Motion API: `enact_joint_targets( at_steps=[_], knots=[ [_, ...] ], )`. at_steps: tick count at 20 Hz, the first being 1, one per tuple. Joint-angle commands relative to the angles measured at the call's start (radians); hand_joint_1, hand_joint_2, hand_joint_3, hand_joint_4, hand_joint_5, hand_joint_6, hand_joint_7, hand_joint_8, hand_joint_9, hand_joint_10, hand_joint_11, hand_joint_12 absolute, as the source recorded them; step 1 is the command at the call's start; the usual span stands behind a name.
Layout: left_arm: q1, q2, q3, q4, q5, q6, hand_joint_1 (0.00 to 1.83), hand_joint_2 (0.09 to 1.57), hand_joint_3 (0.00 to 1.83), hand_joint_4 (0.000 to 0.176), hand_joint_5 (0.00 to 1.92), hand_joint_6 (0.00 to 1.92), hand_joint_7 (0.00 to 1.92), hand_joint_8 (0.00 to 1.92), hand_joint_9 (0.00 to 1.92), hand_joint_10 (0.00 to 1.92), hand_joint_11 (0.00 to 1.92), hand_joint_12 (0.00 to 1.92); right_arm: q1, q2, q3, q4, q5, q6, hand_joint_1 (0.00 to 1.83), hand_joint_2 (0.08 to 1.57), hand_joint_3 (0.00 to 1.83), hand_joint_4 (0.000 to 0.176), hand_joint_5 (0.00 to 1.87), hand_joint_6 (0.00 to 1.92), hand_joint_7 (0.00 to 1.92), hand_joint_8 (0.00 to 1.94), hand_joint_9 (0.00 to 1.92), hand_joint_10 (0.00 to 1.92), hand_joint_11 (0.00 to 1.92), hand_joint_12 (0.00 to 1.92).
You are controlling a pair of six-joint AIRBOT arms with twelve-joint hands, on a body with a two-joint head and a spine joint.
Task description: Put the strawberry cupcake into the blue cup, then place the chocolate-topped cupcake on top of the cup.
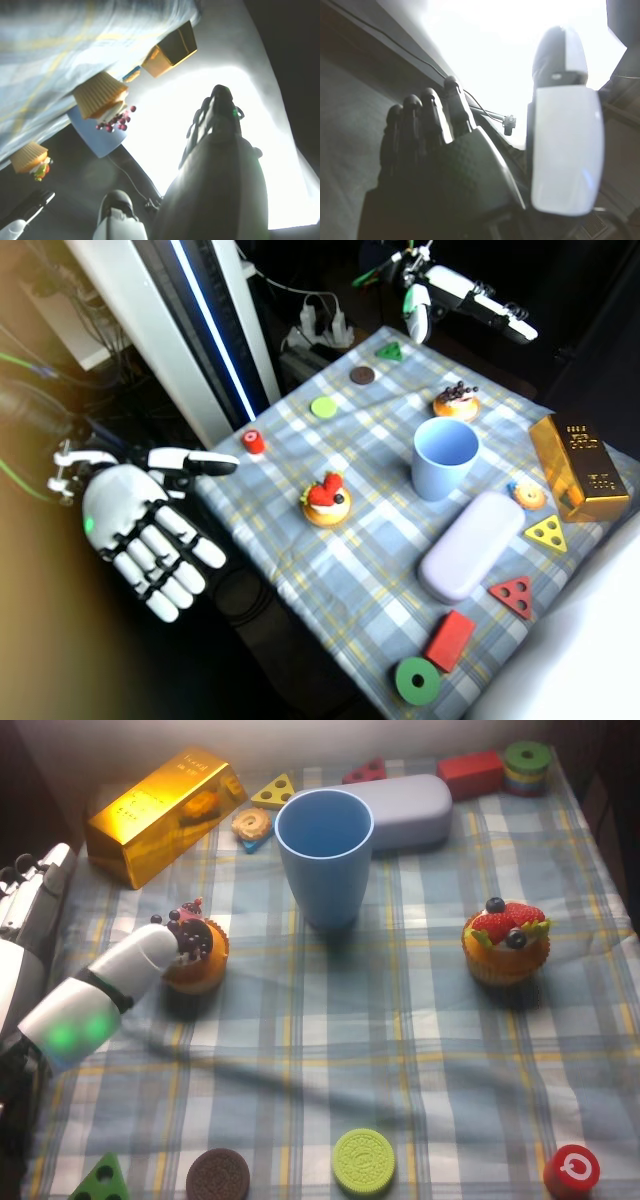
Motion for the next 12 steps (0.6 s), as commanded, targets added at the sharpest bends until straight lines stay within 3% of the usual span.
enact_joint_targets(
  at_steps=[1, 3, 4, 6, 9, 10, 12],
  knots=[
    [-0.012, -0.003, 0.004, 0.045, -0.118, -0.007, 0.00, 0.94, 0.01, 0.050, 0.08, 0.00, 0.11, 0.00, 0.07, 0.01, 0.00, 0.00, 0.005, 0.008, 0.007, -0.029, 0.128, 0.012, 0.39, 0.87, 0.01, 0.019, 0.00, 0.00, 0.00, 0.00, 0.00, 0.00, 0.00, 0.00],
    [-0.012, -0.002, 0.002, 0.045, -0.118, -0.007, 0.00, 0.95, 0.01, 0.046, 0.07, 0.00, 0.09, 0.00, 0.05, 0.00, 0.00, 0.00, 0.005, 0.019, 0.007, -0.035, 0.128, 0.030, 0.38, 0.85, 0.00, 0.015, 0.00, 0.00, 0.01, 0.00, 0.00, 0.00, 0.00, 0.00],
    [-0.012, -0.001, 0.001, 0.045, -0.118, -0.007, 0.00, 0.95, 0.01, 0.052, 0.07, 0.00, 0.08, 0.00, 0.05, 0.00, 0.00, 0.00, 0.005, 0.029, 0.007, -0.043, 0.128, 0.037, 0.36, 0.84, 0.00, 0.024, 0.00, 0.00, 0.01, 0.00, 0.00, 0.00, 0.00, 0.00],
    [-0.012, 0.000, 0.002, 0.045, -0.118, -0.007, 0.00, 0.96, 0.01, 0.037, 0.07, 0.00, 0.08, 0.00, 0.05, 0.00, 0.00, 0.00, 0.007, 0.062, 0.007, -0.064, 0.108, 0.039, 0.32, 0.82, 0.00, 0.030, 0.00, 0.00, 0.03, 0.01, 0.00, 0.00, 0.02, 0.01],
    [-0.016, 0.001, 0.001, 0.045, -0.118, -0.006, 0.00, 0.94, 0.00, 0.065, 0.06, 0.00, 0.08, 0.00, 0.05, 0.00, 0.00, 0.00, 0.030, 0.103, 0.019, -0.122, 0.044, 0.079, 0.31, 0.82, 0.00, 0.039, 0.01, 0.00, 0.04, 0.01, 0.01, 0.00, 0.04, 0.02],
    [-0.017, 0.005, -0.002, 0.045, -0.118, -0.006, 0.00, 0.94, 0.00, 0.060, 0.07, 0.01, 0.09, 0.01, 0.06, 0.01, 0.00, 0.00, 0.043, 0.111, 0.037, -0.149, 0.009, 0.123, 0.30, 0.83, 0.00, 0.033, 0.00, 0.00, 0.05, 0.01, 0.02, 0.01, 0.07, 0.03],
    [-0.017, 0.010, -0.004, 0.045, -0.118, -0.006, 0.00, 0.94, 0.00, 0.047, 0.08, 0.01, 0.12, 0.01, 0.09, 0.01, 0.00, 0.00, 0.073, 0.124, 0.078, -0.214, -0.077, 0.178, 0.34, 0.81, 0.00, 0.000, 0.00, 0.00, 0.05, 0.01, 0.01, 0.00, 0.06, 0.03]
  ],
)
